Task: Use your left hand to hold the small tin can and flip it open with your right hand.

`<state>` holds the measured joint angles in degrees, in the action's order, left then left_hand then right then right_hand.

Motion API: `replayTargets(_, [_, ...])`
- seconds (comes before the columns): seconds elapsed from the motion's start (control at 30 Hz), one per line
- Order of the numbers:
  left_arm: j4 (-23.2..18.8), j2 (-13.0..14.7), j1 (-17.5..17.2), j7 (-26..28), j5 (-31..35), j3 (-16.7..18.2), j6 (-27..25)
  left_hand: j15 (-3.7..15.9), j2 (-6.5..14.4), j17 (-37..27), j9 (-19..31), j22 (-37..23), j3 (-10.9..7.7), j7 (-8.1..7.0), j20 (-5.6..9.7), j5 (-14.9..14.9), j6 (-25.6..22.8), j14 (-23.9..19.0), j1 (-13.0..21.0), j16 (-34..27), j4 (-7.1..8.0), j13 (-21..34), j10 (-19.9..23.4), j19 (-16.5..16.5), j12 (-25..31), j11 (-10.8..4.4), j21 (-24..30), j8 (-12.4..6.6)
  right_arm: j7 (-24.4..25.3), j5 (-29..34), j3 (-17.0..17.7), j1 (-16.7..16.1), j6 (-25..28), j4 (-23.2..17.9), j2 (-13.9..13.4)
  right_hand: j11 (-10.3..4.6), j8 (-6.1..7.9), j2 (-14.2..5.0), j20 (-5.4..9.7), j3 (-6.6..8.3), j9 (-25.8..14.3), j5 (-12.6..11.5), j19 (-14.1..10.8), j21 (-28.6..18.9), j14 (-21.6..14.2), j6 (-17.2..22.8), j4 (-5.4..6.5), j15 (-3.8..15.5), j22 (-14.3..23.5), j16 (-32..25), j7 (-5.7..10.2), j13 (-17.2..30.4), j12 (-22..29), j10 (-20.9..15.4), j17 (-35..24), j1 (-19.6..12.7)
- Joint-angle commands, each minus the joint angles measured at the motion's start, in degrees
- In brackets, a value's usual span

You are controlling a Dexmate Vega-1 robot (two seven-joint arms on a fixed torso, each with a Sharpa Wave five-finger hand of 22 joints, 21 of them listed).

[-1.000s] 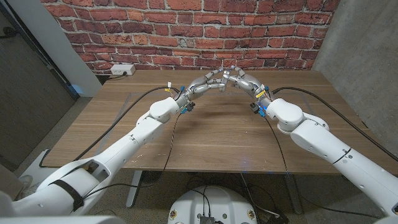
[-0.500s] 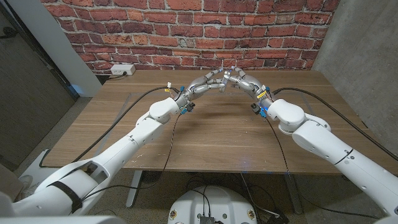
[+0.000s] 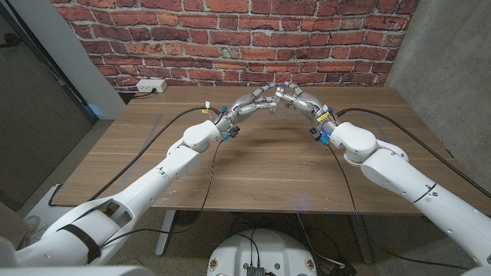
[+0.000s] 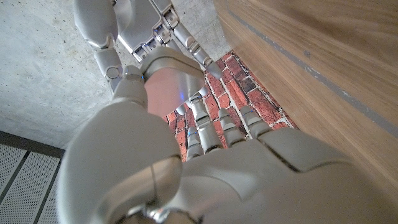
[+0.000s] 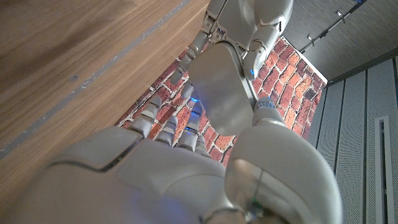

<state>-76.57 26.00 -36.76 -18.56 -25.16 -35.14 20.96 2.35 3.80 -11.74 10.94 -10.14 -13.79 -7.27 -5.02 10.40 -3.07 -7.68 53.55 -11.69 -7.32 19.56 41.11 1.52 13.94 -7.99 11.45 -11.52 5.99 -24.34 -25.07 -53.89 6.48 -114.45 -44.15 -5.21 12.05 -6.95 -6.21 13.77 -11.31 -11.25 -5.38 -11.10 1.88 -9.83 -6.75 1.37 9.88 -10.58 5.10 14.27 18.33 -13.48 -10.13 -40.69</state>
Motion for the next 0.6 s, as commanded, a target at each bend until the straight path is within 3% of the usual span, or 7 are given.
replayTargets(0.03, [0.50, -0.12, 0.17, -0.61, -0.20, 0.06, 0.68, 6.96, 1.25, -0.15, 0.14, -0.17, -0.60, -0.17, 0.20, 0.37, -0.37, -0.57, 1.84, -0.21, 0.20, 0.35, 5.61, 0.15, 0.31, -4.75, 0.07, -0.14, 0.51, -0.23, 0.46, -0.50, 0.16, -0.37, -0.20, 1.12, -0.17, 1.72, 0.19, -0.87, -0.08, 0.27, -0.21, 0.15, 0.38, -3.12, -0.27, -0.39, 0.02, -0.09, -0.70, 0.63, -0.12, 1.44, -0.19, 0.25])
replayTargets(0.2, [0.36, 0.00, 0.06, -0.62, -0.22, 0.09, 0.60, 6.95, 1.25, -0.17, 0.14, -0.17, -0.62, -0.23, 0.25, 0.38, -0.44, -0.56, 1.87, -0.20, 0.19, 0.40, 5.67, 0.17, 0.29, -4.76, 0.07, -0.14, 1.00, -0.29, 0.64, -0.83, 0.16, -0.64, -0.12, 0.43, 0.05, 1.95, 0.55, -1.06, -0.08, 0.18, -0.56, 0.07, -0.02, -2.60, -0.46, -0.08, 0.02, -0.25, -0.63, 1.11, 0.55, 0.56, -0.20, 0.12])
replayTargets(0.6, [0.00, 0.17, -0.56, 0.08, -0.41, 0.45, 0.59, 7.13, 1.30, -0.19, 0.14, -0.17, -0.75, -0.44, 0.43, 0.40, -0.56, -0.63, 2.09, -0.21, 0.09, 0.50, 5.75, 0.24, 0.22, -4.76, 0.07, -0.12, 1.15, -0.73, 0.72, -0.90, 0.28, -0.73, 0.11, 0.67, 0.24, 2.02, 0.72, -1.17, -0.09, 0.07, -0.71, 0.10, -0.52, -2.09, -0.72, -0.19, 0.04, -0.40, -0.62, 1.85, 1.02, 0.66, -0.23, -0.23])
